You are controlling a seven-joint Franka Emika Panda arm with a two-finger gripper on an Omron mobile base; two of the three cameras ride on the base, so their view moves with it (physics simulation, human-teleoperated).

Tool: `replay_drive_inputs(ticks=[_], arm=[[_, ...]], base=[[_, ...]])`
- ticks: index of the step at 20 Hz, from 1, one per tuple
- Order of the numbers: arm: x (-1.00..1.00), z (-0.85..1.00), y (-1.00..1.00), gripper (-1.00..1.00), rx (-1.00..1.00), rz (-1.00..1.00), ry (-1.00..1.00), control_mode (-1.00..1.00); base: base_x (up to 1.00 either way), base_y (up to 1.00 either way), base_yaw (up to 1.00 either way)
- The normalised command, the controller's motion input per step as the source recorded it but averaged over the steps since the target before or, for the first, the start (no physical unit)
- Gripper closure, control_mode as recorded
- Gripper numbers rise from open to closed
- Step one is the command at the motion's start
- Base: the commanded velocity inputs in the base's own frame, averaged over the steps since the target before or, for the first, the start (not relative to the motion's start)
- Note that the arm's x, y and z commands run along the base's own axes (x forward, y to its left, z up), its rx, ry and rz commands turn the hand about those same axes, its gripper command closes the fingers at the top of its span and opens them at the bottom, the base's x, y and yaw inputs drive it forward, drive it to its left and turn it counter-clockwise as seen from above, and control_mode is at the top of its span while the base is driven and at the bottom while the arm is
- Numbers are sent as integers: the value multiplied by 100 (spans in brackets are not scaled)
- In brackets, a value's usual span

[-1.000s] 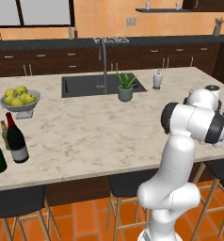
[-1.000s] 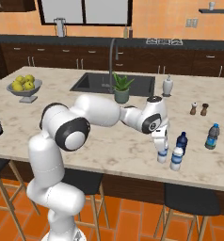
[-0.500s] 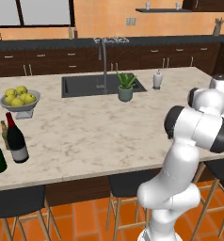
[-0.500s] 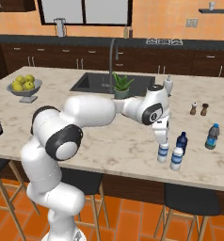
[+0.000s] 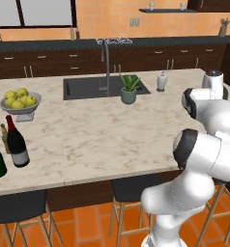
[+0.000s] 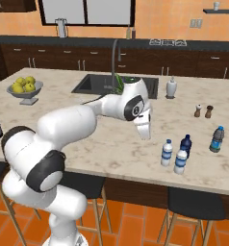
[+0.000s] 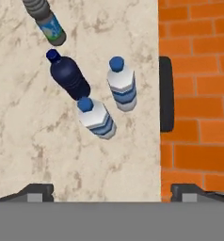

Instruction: Move the plastic bottles in the middle to the plastics group, and the glass bottles in the middle to the glass group.

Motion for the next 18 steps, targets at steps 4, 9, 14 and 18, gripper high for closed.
replay_drive_inputs(ticks=[4, 9, 14, 18], arm=[[-34, 0, 100, -100, -11, 38, -12, -100], [-39, 18, 100, -100, -13, 41, -8, -100], [-59, 77, 91, -100, -19, 33, -4, -100], [-60, 11, 52, -100, 0, 27, 0, -100]], base=[[0, 0, 0], [0, 0, 0], [0, 0, 0], [0, 0, 0]])
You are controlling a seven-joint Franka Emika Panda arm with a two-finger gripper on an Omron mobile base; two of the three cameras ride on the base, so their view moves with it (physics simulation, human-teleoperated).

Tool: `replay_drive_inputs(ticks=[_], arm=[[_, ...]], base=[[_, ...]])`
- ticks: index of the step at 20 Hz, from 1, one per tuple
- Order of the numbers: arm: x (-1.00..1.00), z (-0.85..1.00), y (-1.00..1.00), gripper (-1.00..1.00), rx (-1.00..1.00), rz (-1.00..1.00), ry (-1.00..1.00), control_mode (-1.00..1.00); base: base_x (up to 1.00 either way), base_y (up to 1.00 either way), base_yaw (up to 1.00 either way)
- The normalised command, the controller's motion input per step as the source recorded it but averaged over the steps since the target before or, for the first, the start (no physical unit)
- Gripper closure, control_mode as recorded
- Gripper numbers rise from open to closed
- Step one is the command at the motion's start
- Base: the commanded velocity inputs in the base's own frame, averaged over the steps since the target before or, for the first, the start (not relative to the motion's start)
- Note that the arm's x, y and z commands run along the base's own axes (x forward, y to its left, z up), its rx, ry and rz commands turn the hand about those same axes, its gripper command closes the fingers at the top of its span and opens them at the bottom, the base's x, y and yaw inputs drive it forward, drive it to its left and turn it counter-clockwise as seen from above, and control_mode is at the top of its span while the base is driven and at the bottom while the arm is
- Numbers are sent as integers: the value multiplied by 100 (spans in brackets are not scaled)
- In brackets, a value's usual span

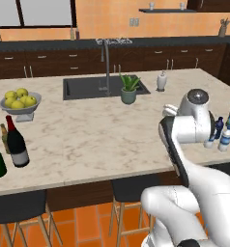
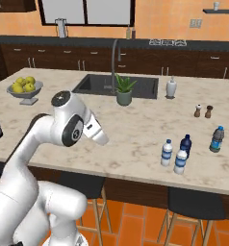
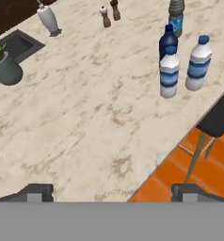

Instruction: Move the plastic bottles in the middle to the plastics group, and the glass bottles in the middle to the glass group.

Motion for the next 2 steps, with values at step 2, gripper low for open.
replay_drive_inputs(ticks=[2], arm=[[-81, 26, 52, -100, 3, 23, 0, -100]], base=[[0, 0, 0]])
